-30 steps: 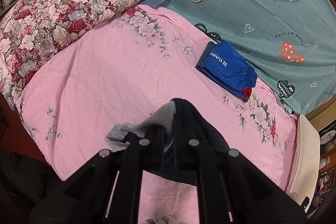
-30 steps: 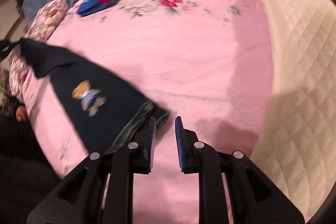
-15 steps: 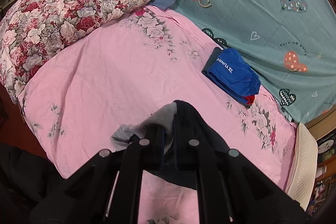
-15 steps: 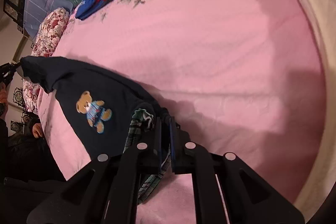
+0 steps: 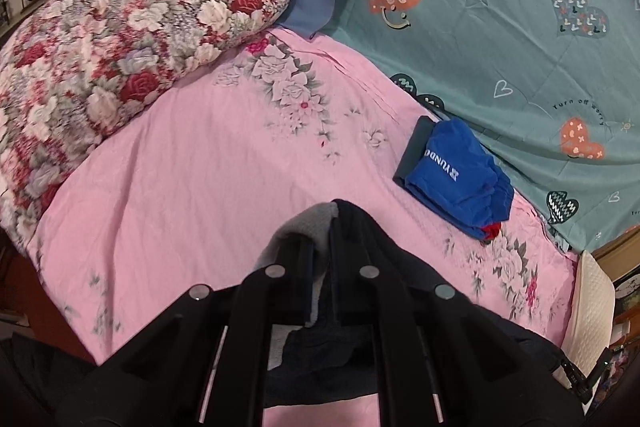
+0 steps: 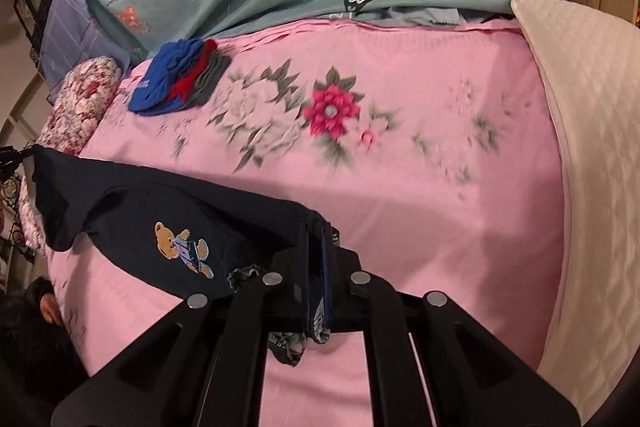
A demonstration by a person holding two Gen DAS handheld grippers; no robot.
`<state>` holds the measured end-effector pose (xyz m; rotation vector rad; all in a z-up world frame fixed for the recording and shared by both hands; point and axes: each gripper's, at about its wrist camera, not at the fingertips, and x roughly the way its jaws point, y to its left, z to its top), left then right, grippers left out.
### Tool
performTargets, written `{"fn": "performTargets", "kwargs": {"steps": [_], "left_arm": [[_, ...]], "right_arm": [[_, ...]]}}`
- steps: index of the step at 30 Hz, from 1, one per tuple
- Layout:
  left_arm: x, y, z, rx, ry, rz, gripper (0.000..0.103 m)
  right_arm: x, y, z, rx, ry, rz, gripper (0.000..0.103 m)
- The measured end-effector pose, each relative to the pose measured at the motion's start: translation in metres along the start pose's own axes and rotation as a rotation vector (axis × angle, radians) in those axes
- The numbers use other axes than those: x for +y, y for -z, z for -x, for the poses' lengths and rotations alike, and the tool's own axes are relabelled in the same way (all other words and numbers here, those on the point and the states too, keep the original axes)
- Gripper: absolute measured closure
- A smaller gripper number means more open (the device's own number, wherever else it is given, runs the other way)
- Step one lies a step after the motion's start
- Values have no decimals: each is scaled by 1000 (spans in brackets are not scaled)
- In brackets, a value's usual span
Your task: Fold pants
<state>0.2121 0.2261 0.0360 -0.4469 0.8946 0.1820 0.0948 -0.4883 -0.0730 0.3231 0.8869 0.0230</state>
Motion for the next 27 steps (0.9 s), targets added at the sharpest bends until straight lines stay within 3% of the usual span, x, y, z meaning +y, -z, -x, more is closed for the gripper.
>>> {"fn": "performTargets", "kwargs": {"steps": [4,7,8,9,10,14,16,23,27], "left_arm": [[-7,-28,-64,53,20,1,96],[-15,-36,-114,118,2,-12,90],[-18,-37,-126,141,-31,-19,67],[-21,-37,-132,146,-68,-29,36],[-25,-35,-133,131,-102,-50,29],[-21,-17,-113,104,-38,-84,29],[-9,-2,-102,111,-44,-67,29],[57,79,-89,249,-26,147,30],[76,113,-98,288,52,253,30]], "right_arm": [[-7,-30,-44,24,55,6,98],[-16,-43,-79,78,102,-1,96],[-18,-47,-82,67,156,4,96],[-20,-51,-83,51,180,6,96],[-22,-54,-80,40,184,-3,95],[-22,-59,-51,-12,134,-20,95],[-15,-54,-40,-16,98,-13,95],[4,-12,-36,18,11,-55,91],[15,0,-40,29,3,-47,73]]}}
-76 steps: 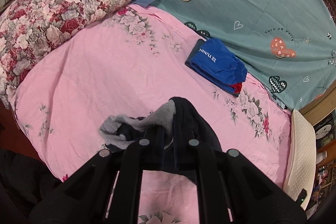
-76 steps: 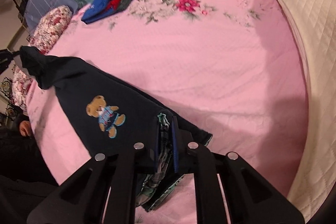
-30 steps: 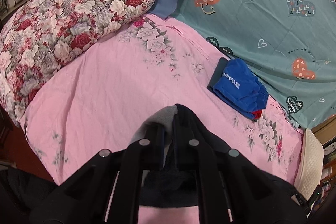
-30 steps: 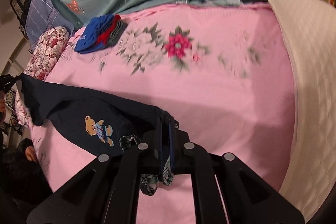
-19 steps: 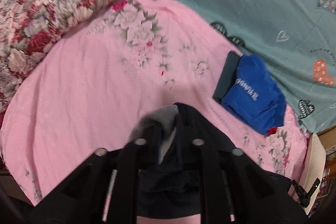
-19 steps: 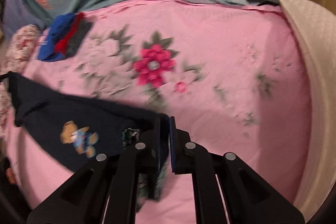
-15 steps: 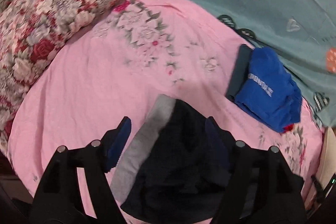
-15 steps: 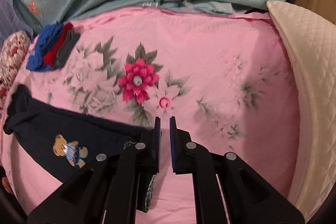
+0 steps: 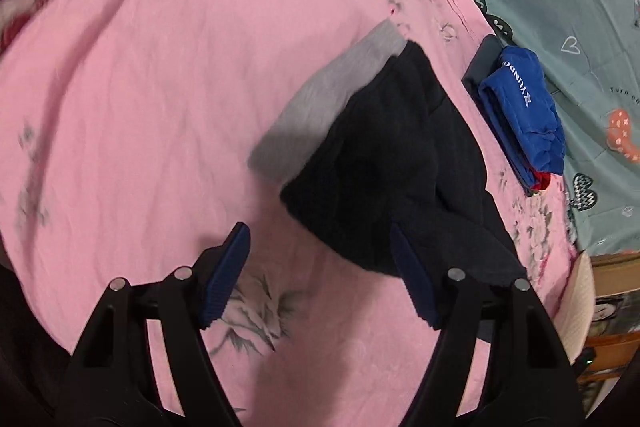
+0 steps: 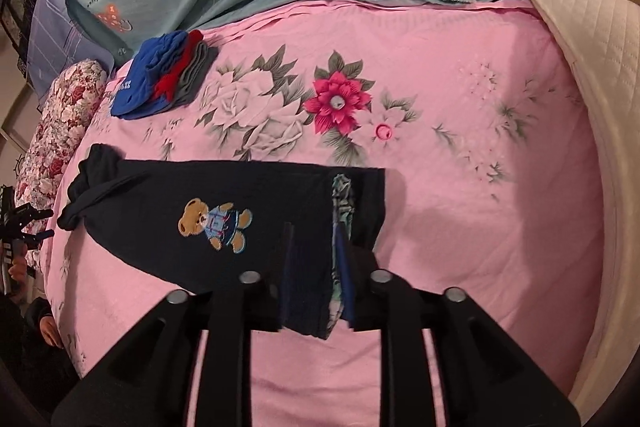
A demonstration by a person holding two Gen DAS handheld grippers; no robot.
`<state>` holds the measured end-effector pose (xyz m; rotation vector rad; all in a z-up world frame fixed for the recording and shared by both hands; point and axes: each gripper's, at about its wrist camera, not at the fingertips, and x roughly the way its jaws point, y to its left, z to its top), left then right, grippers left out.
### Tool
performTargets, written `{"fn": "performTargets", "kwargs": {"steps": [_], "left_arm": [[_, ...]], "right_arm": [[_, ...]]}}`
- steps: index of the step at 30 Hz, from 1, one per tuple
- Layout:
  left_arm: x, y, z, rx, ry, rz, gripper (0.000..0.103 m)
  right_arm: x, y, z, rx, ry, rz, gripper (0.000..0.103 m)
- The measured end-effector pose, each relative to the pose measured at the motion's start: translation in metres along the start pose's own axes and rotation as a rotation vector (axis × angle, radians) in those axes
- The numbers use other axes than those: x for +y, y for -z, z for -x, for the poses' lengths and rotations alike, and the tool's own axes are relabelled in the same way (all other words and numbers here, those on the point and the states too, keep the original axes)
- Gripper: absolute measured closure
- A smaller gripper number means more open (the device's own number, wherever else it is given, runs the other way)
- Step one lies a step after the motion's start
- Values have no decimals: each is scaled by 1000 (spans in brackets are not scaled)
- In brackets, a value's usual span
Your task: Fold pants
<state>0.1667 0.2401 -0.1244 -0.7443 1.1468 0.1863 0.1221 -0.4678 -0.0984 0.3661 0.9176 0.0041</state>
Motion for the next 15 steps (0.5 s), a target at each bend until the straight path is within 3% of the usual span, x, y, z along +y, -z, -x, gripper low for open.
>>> {"fn": "performTargets", "kwargs": {"steps": [3,5,7,10,15], "left_arm": [[11,1,-22,37,93,68,31],[14,-5,-37,47,130,108,45],[11,-12,-51,72,146,123,80],[3,-18,-54,74,105,94,88],[1,-26,-43,64,103,78,89]], "right_arm": [[1,-2,-2,-10,2,-7,68],[-2,-7,-6,-7,-1,-18,68],[-8,-13,-14,5,19,-18,68],[-12,-20,-27,21,51,11,68],[-14,-37,-54,58,62,43,68]]}}
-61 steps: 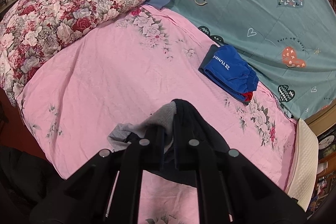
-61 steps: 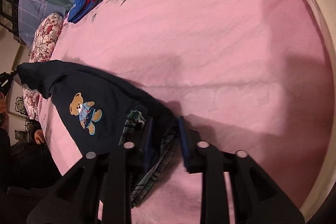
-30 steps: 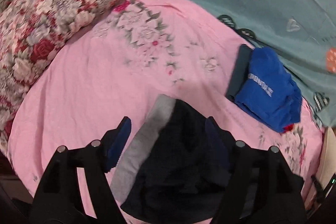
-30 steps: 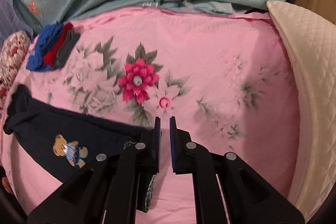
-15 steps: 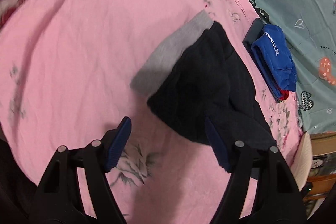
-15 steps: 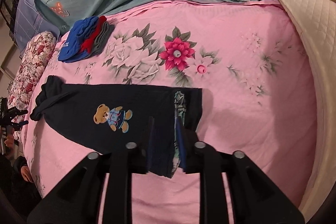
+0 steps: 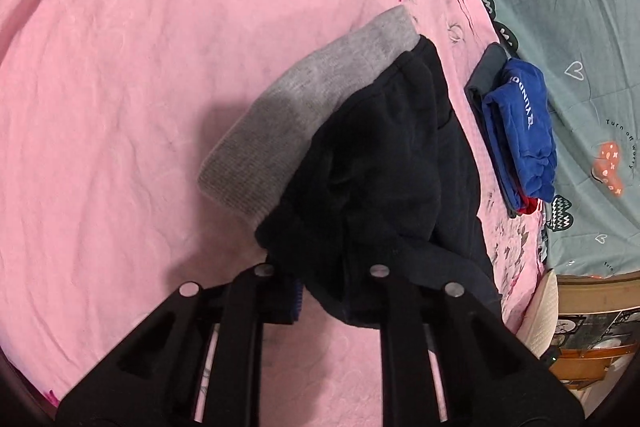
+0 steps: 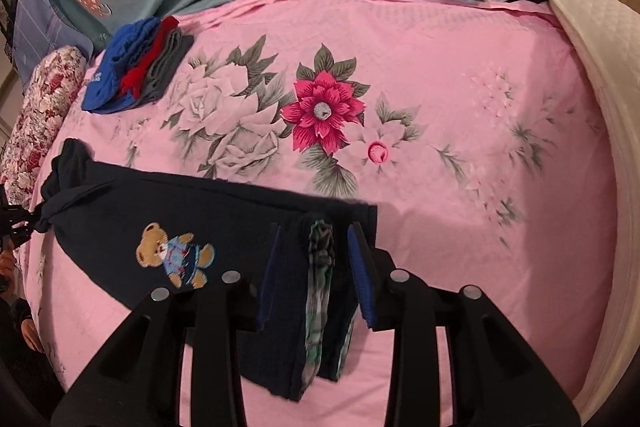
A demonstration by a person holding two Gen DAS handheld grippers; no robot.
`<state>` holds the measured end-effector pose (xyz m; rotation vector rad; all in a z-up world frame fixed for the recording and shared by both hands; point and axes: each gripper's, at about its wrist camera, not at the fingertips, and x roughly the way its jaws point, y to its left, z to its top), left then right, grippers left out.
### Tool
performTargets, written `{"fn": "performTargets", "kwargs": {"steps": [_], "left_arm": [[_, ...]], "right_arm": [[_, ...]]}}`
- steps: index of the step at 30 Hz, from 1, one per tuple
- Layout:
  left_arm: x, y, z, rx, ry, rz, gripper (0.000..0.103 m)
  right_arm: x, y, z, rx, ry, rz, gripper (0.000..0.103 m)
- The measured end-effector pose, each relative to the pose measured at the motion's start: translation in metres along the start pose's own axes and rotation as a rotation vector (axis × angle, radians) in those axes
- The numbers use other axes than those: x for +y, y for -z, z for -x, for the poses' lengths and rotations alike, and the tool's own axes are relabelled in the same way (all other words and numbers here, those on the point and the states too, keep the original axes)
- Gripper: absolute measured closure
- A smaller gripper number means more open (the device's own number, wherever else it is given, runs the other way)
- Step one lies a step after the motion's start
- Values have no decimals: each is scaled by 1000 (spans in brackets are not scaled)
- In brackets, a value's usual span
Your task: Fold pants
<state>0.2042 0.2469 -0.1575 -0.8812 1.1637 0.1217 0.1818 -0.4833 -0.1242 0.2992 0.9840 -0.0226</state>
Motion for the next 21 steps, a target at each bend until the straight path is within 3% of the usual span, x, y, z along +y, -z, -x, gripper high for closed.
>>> {"fn": "performTargets", "kwargs": {"steps": [3,4,8,14,17,21], "left_arm": [[2,-5,1,5,7,13,91],[1,-7,3,5,5,11,91],[-3,-12,16,-7,4,0,92],[3,-4,56,-48,-7,-33,93],[20,7,73,-48,-8,-19,94],[52,19,82,-24,-16,21,94]], "right_arm": [[-4,-5,-22,66,5,3,72],[-5,-4,-24,71,-10,0,92],[6,0,3,18,-47,71,94],[28,26,92,-99,-117,193,94],[39,57,131,-122,-143,267,94],[57,120,170,-66,-175,389,94]]}}
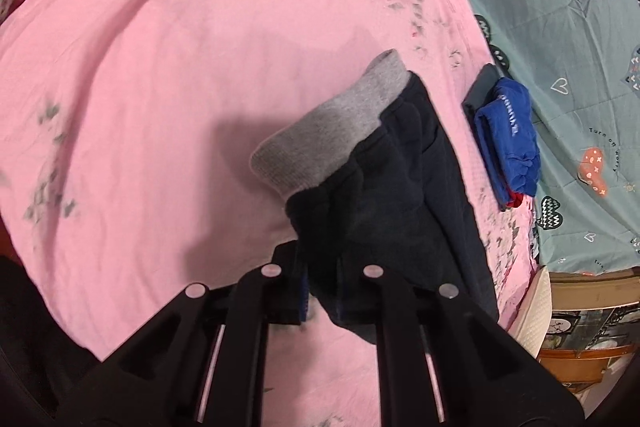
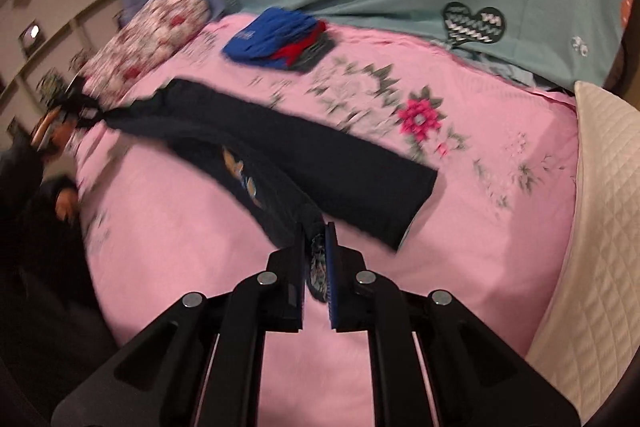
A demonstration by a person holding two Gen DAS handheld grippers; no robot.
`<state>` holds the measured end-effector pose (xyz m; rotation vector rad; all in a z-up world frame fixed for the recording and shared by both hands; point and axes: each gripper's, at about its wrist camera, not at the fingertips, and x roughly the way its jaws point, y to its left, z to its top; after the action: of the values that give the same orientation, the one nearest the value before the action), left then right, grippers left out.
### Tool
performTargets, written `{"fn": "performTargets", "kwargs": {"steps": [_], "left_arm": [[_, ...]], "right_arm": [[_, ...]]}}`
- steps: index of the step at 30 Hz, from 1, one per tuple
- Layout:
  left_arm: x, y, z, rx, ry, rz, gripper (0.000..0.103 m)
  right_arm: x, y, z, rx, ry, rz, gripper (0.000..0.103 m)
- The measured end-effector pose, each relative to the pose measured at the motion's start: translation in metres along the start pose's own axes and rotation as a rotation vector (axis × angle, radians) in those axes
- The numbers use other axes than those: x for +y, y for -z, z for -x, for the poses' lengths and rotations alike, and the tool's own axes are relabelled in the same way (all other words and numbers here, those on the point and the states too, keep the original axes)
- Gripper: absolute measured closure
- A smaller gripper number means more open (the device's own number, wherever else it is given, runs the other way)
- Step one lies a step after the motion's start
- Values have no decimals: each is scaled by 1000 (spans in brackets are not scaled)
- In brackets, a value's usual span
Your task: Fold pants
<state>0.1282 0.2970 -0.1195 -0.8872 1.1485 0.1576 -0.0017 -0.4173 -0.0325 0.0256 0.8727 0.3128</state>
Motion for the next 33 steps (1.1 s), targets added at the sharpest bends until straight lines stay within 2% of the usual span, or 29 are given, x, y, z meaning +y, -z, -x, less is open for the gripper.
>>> {"fn": "performTargets", "kwargs": {"steps": [3,5,8,10,11,13,15,16,19,22,25,26,29,33], "left_arm": [[20,6,-3,29,-18,28,93],[33,10,-6,46,-36,36,93],[43,14,-13,61,-72,38,86],[50,19,-14,64,-96,48,72],[51,21,-12,59,-109,44,67],[53,26,-5,44,-160,46,47],[50,30,6,18,-182,31,48],[45,31,11,-1,-197,11,53],[16,35,27,-67,-210,-108,59],[-17,39,33,-119,-189,-220,61],[-34,38,11,-85,-199,-283,61],[-33,37,-1,-61,-207,-279,61],[-15,34,-35,0,-262,-235,74],[7,24,-30,-34,-211,-140,90]], "right_arm": [[26,41,-1,118,-32,58,94],[39,68,-11,204,-45,99,103],[49,107,-34,344,-53,122,103],[50,126,-43,391,-45,108,103],[48,128,-43,392,-44,93,103],[45,122,-36,354,-48,55,103],[50,105,-31,283,-59,42,103],[54,96,-30,249,-68,42,103],[67,69,-39,180,-123,38,103],[84,58,-64,179,-166,49,103],[96,58,-96,231,-176,60,103],[97,61,-105,253,-178,57,103],[99,72,-124,300,-170,48,103],[92,71,-123,324,-178,16,103]]}}
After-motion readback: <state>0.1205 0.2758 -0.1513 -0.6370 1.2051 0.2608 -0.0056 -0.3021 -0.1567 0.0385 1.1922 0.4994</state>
